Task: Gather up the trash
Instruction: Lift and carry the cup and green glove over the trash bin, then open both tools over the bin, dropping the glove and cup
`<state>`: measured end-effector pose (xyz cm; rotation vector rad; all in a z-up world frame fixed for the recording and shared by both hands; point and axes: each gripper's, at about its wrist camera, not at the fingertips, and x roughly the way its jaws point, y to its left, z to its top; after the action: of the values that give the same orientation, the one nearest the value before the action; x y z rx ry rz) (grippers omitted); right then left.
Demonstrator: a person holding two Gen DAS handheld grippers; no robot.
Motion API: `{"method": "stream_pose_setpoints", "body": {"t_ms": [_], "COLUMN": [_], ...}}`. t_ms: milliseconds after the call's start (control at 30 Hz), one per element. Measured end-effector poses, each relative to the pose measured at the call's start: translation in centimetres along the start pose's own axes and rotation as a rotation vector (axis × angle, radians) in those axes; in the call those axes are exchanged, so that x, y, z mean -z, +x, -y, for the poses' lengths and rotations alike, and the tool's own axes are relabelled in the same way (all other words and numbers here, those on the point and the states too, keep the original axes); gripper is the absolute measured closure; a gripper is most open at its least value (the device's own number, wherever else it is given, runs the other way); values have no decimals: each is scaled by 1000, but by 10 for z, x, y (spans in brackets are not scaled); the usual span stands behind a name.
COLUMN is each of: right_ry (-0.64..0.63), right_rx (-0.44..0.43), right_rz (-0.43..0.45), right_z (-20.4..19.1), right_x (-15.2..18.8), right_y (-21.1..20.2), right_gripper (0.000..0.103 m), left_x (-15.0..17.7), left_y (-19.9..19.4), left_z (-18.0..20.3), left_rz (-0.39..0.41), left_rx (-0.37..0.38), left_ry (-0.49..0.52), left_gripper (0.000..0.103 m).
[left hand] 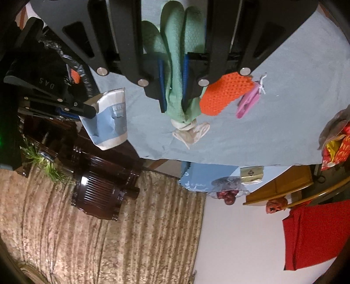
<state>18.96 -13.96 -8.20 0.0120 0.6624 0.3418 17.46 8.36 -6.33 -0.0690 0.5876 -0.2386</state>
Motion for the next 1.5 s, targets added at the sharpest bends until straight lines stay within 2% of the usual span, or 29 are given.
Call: {"method": "stream_pose_setpoints", "body": {"t_ms": [267, 633, 1167, 1500], "right_ry": [36, 105, 231, 274], "right_rx": [46, 165, 365, 451], "right_rz": [22, 38, 29, -7], "right_z": [25, 80, 166, 206], "right_x": [9, 32, 74, 93], "right_y": [-34, -81, -136, -141], "right_gripper": [90, 90, 90, 90], "left_x": [2, 4, 14, 24], "left_y": [-4, 3, 45, 81], "left_z": [34, 91, 188, 251], "left_rz": [4, 3, -48, -88], "left_rx": [59, 157, 325, 418], "left_ry": [36, 98, 201, 267], "left_gripper": [92, 92, 92, 91]}}
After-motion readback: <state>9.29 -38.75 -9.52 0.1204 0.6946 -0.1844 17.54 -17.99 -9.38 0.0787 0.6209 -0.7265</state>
